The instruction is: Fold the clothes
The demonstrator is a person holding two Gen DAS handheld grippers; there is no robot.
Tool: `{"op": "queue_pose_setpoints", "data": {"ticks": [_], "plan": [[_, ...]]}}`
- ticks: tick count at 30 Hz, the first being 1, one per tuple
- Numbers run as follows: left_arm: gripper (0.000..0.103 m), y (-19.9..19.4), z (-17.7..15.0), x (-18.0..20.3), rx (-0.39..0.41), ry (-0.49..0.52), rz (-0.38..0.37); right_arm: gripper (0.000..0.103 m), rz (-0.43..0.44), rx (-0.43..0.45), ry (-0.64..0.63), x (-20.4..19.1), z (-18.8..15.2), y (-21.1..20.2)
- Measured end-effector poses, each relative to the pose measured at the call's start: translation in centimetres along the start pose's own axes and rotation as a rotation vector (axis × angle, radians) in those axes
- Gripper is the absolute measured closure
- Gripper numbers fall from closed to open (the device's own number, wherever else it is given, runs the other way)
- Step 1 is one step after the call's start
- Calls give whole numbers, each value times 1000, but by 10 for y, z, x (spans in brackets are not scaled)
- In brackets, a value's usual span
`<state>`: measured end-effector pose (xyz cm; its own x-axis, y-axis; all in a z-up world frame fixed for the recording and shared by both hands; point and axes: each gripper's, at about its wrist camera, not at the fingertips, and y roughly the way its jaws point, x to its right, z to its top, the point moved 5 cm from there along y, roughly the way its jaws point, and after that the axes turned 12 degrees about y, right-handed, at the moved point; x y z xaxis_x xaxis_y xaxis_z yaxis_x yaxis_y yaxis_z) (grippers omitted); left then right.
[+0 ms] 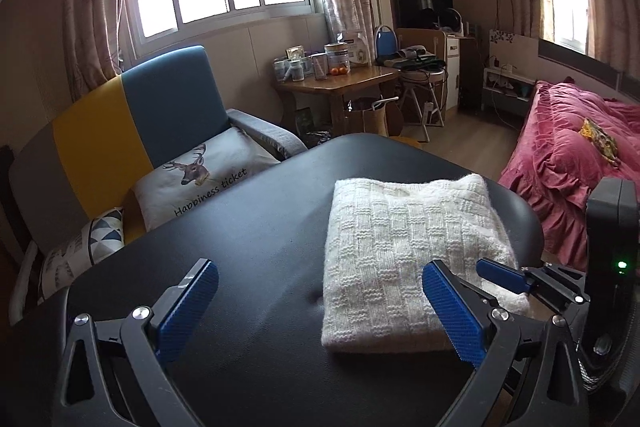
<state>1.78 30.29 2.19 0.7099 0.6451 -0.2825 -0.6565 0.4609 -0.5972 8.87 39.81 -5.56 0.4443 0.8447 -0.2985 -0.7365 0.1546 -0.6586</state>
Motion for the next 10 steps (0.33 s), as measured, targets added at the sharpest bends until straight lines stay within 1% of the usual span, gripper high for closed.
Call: {"op": "queue_pose_setpoints", "data": {"ticks": [6,10], "plan": [[0,5,0,1,-18,-8,-20,68,-10,-7,1,3,-2,1],[0,6,-2,-2,-11,-20,-6,68,-17,-10,-10,3,-1,2]]}}
